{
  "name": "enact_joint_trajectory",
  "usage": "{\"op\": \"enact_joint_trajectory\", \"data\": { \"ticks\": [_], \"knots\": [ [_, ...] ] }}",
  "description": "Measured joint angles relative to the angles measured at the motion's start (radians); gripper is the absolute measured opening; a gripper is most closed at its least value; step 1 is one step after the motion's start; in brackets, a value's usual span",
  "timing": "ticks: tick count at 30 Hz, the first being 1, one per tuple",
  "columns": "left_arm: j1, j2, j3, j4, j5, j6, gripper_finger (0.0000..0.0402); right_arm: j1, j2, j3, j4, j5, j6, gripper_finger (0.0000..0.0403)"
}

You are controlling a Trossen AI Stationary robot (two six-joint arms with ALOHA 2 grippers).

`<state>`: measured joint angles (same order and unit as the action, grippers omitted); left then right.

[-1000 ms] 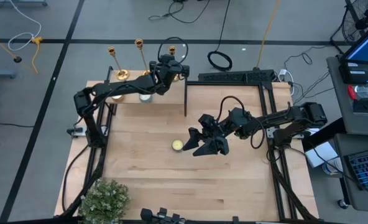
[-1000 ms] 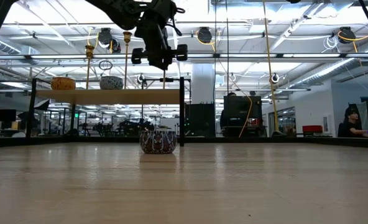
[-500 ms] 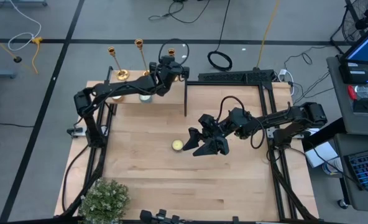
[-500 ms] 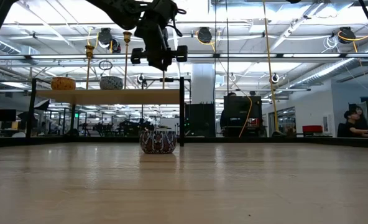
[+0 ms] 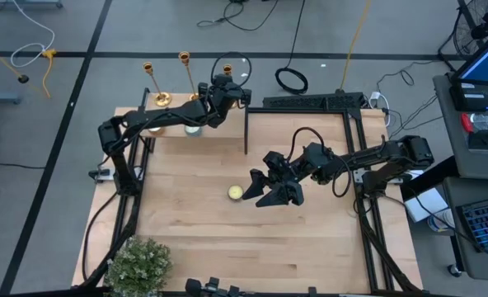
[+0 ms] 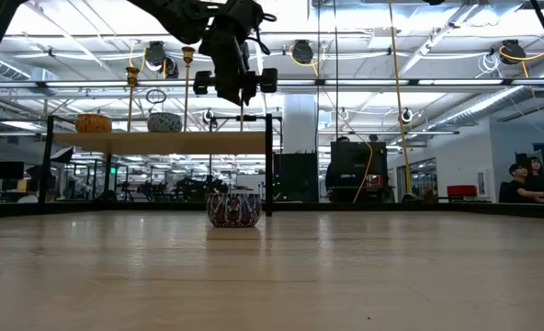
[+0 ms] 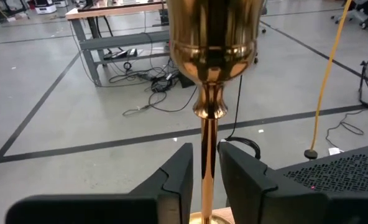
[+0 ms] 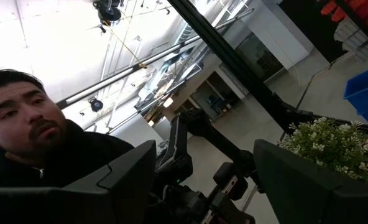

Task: Pick & Place candle stick holders
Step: Put the white scented candle on the shelf

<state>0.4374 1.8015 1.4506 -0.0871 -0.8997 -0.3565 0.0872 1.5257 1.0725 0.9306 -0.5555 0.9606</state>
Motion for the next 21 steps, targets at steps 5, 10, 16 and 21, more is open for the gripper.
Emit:
{"op": "enact_joint_trajectory", "data": {
  "ticks": [5, 10, 16, 21],
  "knots": [
    [-0.001, 0.000, 0.000, 0.000, 0.000, 0.009, 0.0087, 0.000, 0.000, 0.000, 0.000, 0.000, 0.004, 0.0265],
    [0.000, 0.000, 0.000, 0.000, 0.008, 0.038, 0.0088, 0.000, 0.000, 0.000, 0.000, -0.003, 0.008, 0.0265],
    [0.001, 0.000, 0.000, -0.007, 0.020, 0.025, 0.0088, 0.000, 0.000, 0.000, 0.000, -0.014, 0.015, 0.0265],
    [0.003, 0.000, 0.000, -0.062, 0.024, -0.027, 0.0098, 0.000, 0.000, 0.000, 0.000, -0.018, 0.015, 0.0265]
  ]
}}
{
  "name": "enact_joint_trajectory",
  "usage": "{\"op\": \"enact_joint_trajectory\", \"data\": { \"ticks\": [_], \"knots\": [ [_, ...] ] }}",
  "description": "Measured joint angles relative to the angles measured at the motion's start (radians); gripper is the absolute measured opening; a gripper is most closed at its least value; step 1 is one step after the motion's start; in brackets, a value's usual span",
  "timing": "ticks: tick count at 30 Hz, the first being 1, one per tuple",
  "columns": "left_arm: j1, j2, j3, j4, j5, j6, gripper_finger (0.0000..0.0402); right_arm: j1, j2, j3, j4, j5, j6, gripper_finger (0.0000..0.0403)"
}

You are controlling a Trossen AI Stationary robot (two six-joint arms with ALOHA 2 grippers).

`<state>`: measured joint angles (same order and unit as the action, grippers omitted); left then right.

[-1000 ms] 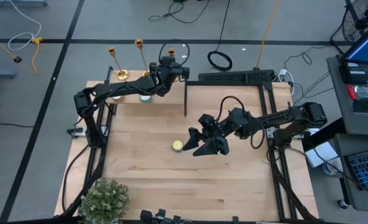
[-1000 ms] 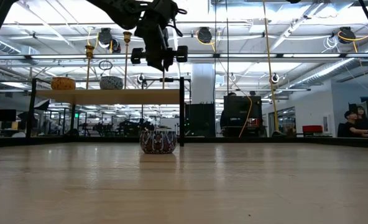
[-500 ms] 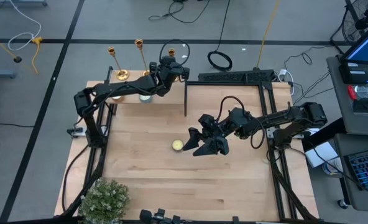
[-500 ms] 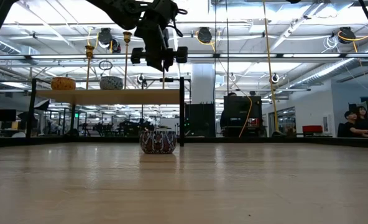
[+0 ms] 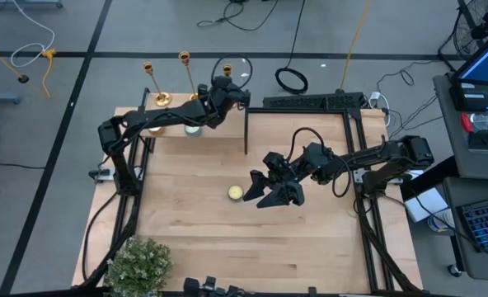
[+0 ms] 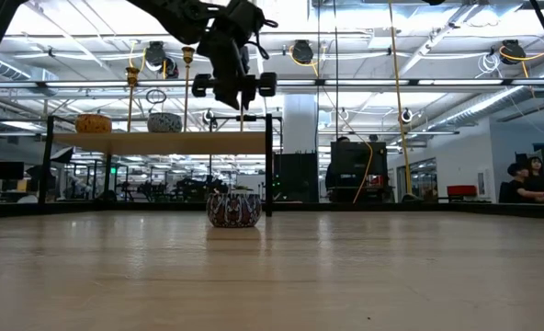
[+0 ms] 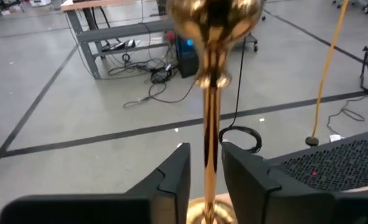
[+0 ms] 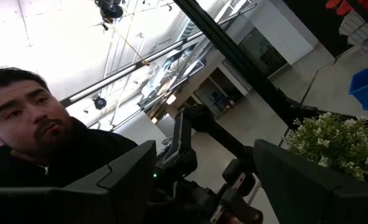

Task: Pick & Place candle stick holders
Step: Put the white scented candle on the shelf

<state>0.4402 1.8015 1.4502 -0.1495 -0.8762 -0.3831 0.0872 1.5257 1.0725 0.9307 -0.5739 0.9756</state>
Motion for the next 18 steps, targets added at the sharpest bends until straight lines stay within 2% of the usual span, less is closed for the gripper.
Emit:
{"op": "enact_joint_trajectory", "data": {
  "ticks": [5, 12, 15, 18],
  "knots": [
    [0.011, -0.004, 0.000, -0.067, 0.021, -0.108, 0.0163, 0.000, 0.000, 0.000, 0.000, 0.000, -0.002, 0.0265],
    [0.012, -0.004, 0.000, -0.085, 0.035, -0.121, 0.0271, 0.000, 0.000, 0.000, 0.000, 0.000, -0.008, 0.0265],
    [-0.001, -0.004, 0.000, -0.093, 0.004, -0.120, 0.0293, 0.000, 0.000, 0.000, 0.000, 0.000, -0.010, 0.0265],
    [-0.019, -0.004, 0.000, -0.096, -0.042, -0.095, 0.0300, 0.000, 0.000, 0.000, 0.000, 0.000, -0.011, 0.0265]
  ]
}}
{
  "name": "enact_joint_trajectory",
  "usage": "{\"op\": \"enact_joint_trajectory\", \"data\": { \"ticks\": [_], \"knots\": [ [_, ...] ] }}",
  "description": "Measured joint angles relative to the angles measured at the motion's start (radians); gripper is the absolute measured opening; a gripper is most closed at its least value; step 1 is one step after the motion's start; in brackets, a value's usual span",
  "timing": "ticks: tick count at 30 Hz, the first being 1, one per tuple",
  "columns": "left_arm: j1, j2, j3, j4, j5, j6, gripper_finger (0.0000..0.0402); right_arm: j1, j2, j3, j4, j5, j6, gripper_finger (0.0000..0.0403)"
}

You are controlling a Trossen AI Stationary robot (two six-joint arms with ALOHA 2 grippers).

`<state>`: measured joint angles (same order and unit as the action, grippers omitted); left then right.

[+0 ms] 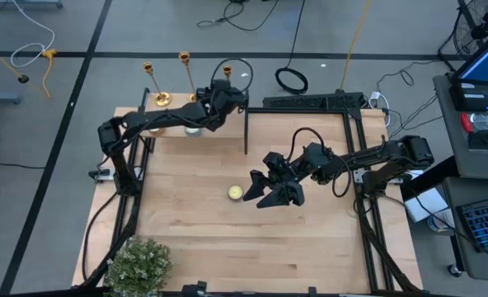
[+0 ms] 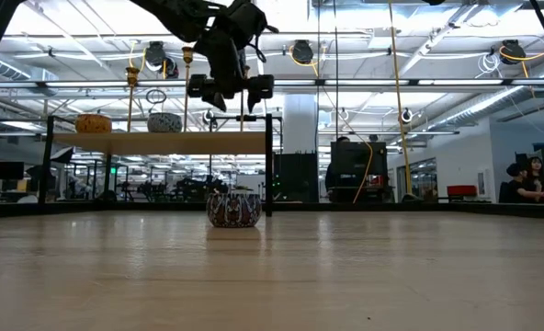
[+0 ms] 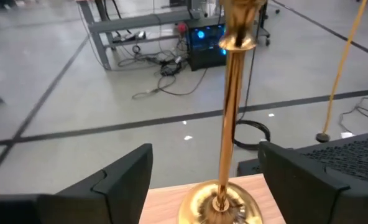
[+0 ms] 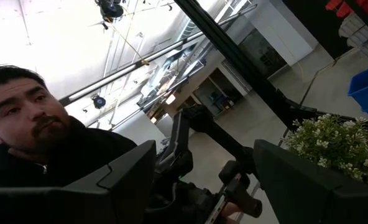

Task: Pick & Place candle stick holders
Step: Put the white scented candle on the shelf

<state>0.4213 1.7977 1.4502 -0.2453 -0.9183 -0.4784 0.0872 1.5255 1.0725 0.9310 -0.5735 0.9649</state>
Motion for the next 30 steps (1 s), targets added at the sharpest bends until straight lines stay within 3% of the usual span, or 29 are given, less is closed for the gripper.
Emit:
{"op": "enact_joint_trajectory", "data": {
  "ticks": [12, 17, 26, 30],
  "knots": [
    [-0.073, -0.103, 0.000, -0.138, -0.160, -0.023, 0.0274, 0.002, 0.000, 0.000, 0.000, 0.022, 0.003, 0.0265],
    [-0.086, -0.173, 0.000, -0.275, -0.146, -0.113, 0.0280, 0.010, 0.000, 0.000, 0.001, 0.022, 0.003, 0.0265],
    [-0.238, -0.287, 0.000, -0.642, 0.098, -0.342, 0.0284, 0.013, 0.000, 0.000, 0.001, 0.019, 0.000, 0.0265],
    [-0.334, -0.349, 0.000, -0.793, 0.369, -0.374, 0.0285, 0.013, 0.000, 0.000, 0.001, -0.030, 0.036, 0.0265]
  ]
}}
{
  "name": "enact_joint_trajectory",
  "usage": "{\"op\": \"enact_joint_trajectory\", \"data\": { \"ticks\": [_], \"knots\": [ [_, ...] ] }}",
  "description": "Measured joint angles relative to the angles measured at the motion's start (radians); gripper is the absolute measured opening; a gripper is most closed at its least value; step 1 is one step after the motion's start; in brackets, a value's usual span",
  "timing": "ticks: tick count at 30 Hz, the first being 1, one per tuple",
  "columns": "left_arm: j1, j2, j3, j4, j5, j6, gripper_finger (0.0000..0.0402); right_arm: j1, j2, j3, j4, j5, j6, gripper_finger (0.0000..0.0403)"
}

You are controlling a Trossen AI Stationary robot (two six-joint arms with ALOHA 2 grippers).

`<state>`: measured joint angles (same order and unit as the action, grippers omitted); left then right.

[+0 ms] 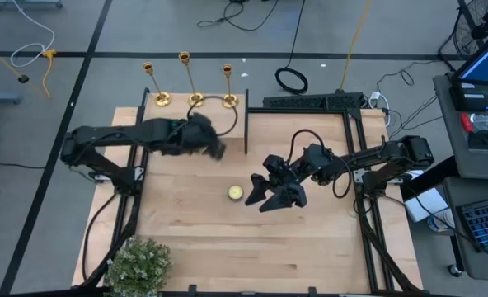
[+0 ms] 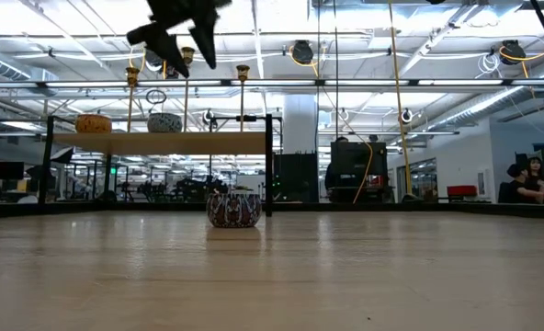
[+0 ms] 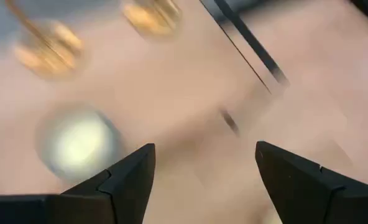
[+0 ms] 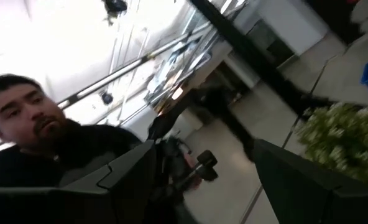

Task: Pick & Place candle stick holders
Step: Put the white scented candle on the shelf

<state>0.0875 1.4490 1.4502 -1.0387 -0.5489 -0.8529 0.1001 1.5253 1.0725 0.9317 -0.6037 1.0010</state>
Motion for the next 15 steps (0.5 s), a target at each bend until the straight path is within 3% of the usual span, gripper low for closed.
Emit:
{"op": "enact_joint_trajectory", "data": {
  "ticks": [4, 7, 9, 15],
  "knots": [
    [-0.118, -0.052, 0.000, 0.022, 0.329, -0.037, 0.0285, 0.000, 0.000, 0.000, -0.001, -0.064, 0.009, 0.0265],
    [-0.229, -0.063, 0.000, 0.118, 0.510, -0.074, 0.0285, 0.000, 0.000, 0.000, 0.000, -0.087, 0.009, 0.0265],
    [-0.300, -0.064, 0.000, 0.210, 0.582, -0.076, 0.0285, 0.000, 0.000, 0.000, 0.013, -0.112, 0.015, 0.0265],
    [-0.483, -0.043, 0.000, 0.434, 0.646, -0.170, 0.0285, 0.002, -0.001, 0.001, 0.083, -0.158, 0.149, 0.0265]
  ]
}}
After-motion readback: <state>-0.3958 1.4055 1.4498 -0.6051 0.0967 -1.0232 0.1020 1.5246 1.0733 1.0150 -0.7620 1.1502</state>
